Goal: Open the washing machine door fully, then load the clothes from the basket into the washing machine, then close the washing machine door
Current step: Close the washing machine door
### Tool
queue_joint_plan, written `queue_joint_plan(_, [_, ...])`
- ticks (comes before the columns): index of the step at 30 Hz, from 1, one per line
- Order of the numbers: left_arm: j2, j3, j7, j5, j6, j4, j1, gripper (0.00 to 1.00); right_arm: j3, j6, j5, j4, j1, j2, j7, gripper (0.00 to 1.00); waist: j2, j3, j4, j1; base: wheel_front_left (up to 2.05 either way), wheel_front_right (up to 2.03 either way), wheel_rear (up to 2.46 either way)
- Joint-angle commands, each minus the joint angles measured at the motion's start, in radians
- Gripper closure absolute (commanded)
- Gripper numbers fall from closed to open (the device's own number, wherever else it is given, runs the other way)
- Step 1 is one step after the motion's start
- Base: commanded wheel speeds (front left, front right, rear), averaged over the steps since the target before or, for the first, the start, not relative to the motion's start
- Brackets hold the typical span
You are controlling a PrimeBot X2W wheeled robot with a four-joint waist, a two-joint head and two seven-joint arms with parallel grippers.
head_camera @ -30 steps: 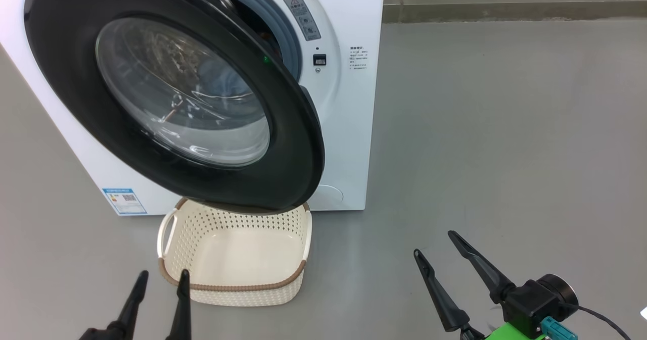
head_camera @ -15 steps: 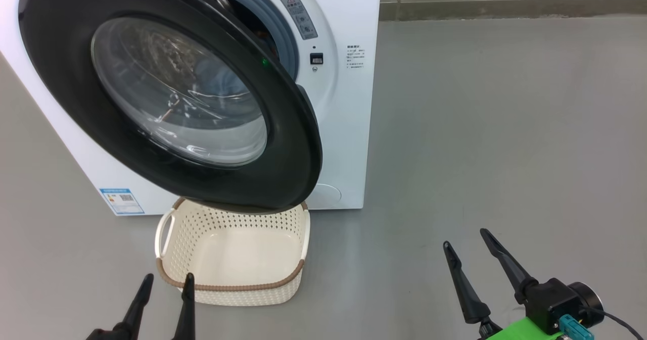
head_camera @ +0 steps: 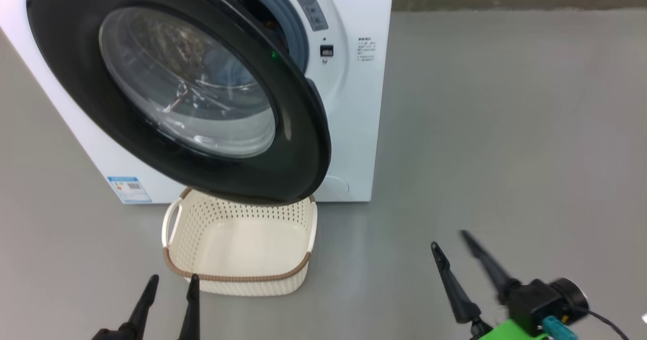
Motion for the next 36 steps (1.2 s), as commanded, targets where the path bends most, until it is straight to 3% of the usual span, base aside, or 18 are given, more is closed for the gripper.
queue_joint_plan(1, [0.0, 0.023, -0.006, 0.018, -0.003, -0.023, -0.045, 0.0, 0.061, 0.002, 0.003, -0.041, -0.052, -0.025, -0.012, 1.0, -0.0001, 0.03, 0.015, 0.0, 0.0, 0.0, 0.0])
queue_joint_plan(14, [-0.024, -0.041, -0.006, 0.036, -0.003, -0.025, -0.142, 0.0, 0.38, 0.002, 0.099, -0.047, -0.389, -0.309, -0.012, 1.0, -0.0001, 0.21, 0.109, 0.0, 0.0, 0.0, 0.0])
queue_joint_plan(25, [-0.025, -0.137, -0.006, -0.03, 0.05, -0.035, -0.206, 0.0, 0.546, 0.002, 0.193, 0.014, -0.64, -0.429, -0.012, 1.0, -0.0001, 0.319, 0.2, 0.0, 0.0, 0.0, 0.0])
queue_joint_plan(36, [-0.025, -0.197, -0.006, -0.07, 0.092, -0.059, -0.239, 0.0, 0.667, 0.002, 0.281, 0.097, -0.822, -0.492, -0.012, 1.0, -0.0001, 0.395, 0.265, 0.0, 0.0, 0.0, 0.0])
